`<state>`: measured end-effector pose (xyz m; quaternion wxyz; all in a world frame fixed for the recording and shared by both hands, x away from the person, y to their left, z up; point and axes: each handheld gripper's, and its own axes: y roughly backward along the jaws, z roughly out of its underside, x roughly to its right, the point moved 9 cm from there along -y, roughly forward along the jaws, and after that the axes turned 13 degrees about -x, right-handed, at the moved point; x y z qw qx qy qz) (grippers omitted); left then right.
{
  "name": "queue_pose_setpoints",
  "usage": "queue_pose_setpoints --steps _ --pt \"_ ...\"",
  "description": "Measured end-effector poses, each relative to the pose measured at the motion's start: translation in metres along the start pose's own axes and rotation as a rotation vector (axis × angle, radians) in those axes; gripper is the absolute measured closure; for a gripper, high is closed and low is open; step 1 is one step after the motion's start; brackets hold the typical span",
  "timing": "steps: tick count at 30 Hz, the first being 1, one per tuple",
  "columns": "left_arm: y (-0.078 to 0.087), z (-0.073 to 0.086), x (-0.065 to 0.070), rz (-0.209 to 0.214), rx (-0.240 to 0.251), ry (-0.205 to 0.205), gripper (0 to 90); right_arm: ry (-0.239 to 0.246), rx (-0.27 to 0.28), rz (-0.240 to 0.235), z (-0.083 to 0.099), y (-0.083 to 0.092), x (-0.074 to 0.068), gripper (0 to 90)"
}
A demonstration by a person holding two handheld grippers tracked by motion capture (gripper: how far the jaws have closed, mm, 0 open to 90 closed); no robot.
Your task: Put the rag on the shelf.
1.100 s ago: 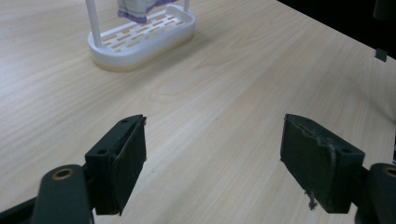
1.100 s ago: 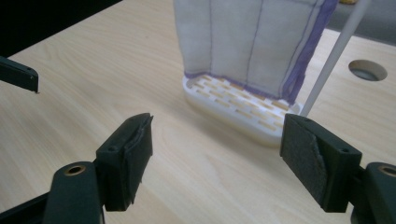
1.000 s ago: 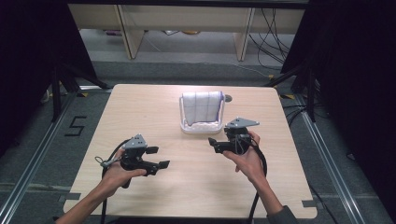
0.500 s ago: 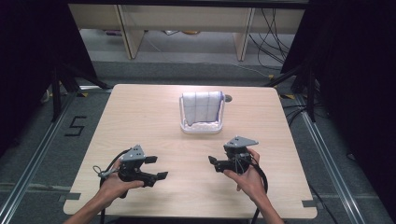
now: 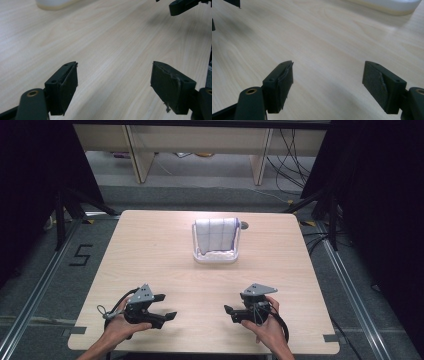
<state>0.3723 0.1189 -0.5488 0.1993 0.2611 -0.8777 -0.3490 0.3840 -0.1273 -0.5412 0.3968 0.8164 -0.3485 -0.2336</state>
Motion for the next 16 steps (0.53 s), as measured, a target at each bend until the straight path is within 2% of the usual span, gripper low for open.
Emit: queue_pose_setpoints --steps 3,4,8,9,10,12,13,15,16 --pt "-0.003 0.008 -0.002 -0.024 -0.027 -0.002 21.3 -0.011 -0.025 -0.003 0.009 -0.002 -0.005 25.6" --pt "-0.004 0.010 -0.003 -0.030 -0.034 -0.008 21.2 0.004 -0.027 -0.002 0.010 -0.002 -0.005 25.6" --pt "-0.004 0.008 -0.003 -0.027 -0.016 0.006 21.3 0.013 -0.044 -0.002 0.014 -0.005 -0.007 25.2" --pt "-0.004 0.007 -0.003 -0.024 -0.007 0.004 21.3 0.009 -0.049 0.002 0.015 -0.005 -0.006 24.8" --pt "-0.003 0.008 -0.004 -0.029 -0.020 -0.004 21.3 -0.006 -0.053 -0.004 0.015 -0.005 -0.007 24.6" --pt "-0.003 0.008 -0.005 -0.029 -0.014 0.007 21.2 -0.016 -0.052 -0.008 0.016 -0.006 -0.007 24.1" --pt "-0.004 0.008 -0.006 -0.029 -0.011 0.003 21.2 0.001 -0.049 0.007 0.016 -0.007 -0.005 23.5" --pt "-0.003 0.009 -0.008 -0.032 -0.022 0.007 21.1 -0.007 -0.053 0.004 0.016 -0.008 -0.005 23.5" --pt "-0.003 0.008 -0.009 -0.032 -0.017 0.012 21.1 0.009 -0.049 0.007 0.016 -0.009 -0.003 23.5"
